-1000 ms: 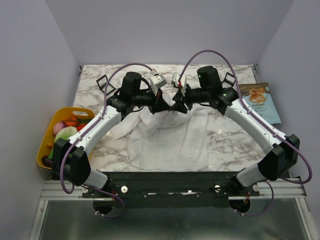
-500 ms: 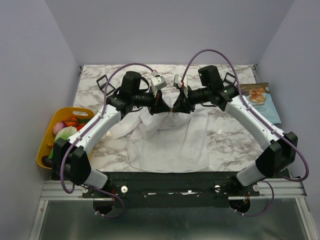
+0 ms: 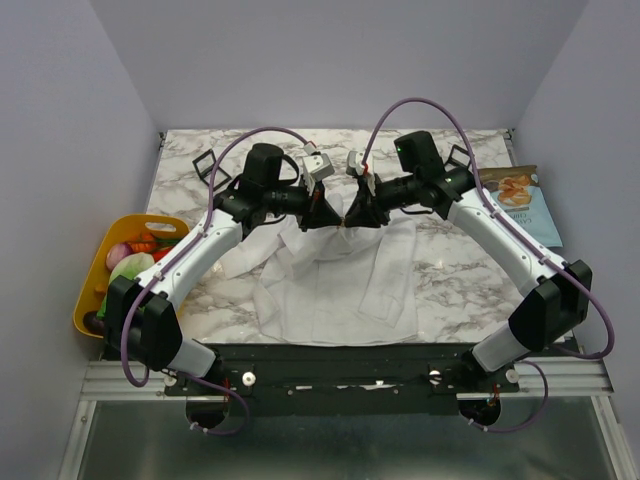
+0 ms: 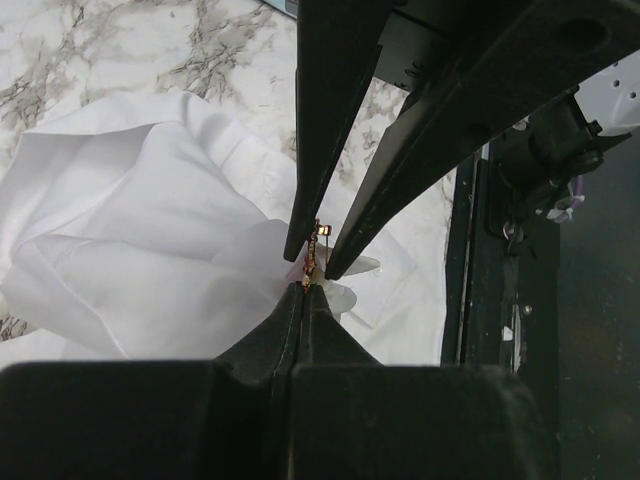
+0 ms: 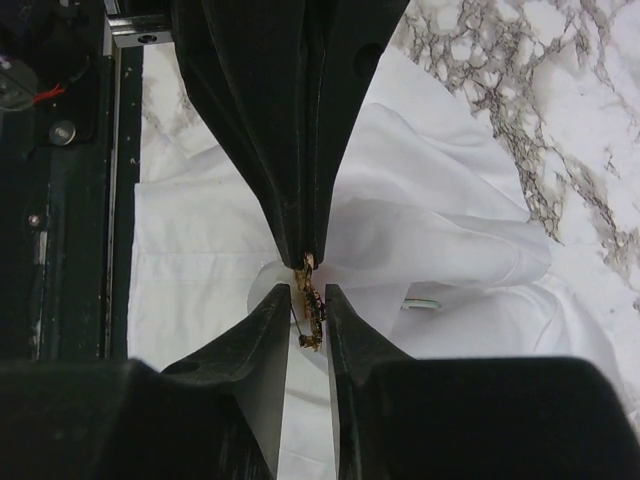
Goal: Remove the brooch from the garment
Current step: Remove the brooch from the clothes.
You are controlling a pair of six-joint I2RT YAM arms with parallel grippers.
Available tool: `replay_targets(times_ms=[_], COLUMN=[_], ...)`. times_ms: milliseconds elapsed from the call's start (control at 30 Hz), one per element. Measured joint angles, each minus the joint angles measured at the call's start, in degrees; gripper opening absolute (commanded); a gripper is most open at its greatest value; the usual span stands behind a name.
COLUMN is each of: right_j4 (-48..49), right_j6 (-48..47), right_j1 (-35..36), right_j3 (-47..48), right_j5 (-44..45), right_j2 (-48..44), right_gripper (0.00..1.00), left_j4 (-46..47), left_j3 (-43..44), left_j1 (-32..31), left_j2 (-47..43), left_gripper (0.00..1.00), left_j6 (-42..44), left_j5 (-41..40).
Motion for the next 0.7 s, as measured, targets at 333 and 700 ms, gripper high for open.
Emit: replay_targets(times_ms=[333, 700], right_j4=[0.1, 0.9], right_j6=[0.7, 2.7], right_j1=[-1.0, -1.4], right_j3=[0.0, 0.1], right_j5=[-0.7, -2.3], right_j2=[0.0, 0.0], right_gripper=[0.31, 0.45], left_j4=[0.0, 0.6], left_j3=[-0.3, -1.3], left_j1=[0.0, 0.0], left_j2=[0.0, 0.0], left_gripper=[0.0, 0.0], left_j6=[0.0, 0.0], left_j5=[0.0, 0.5])
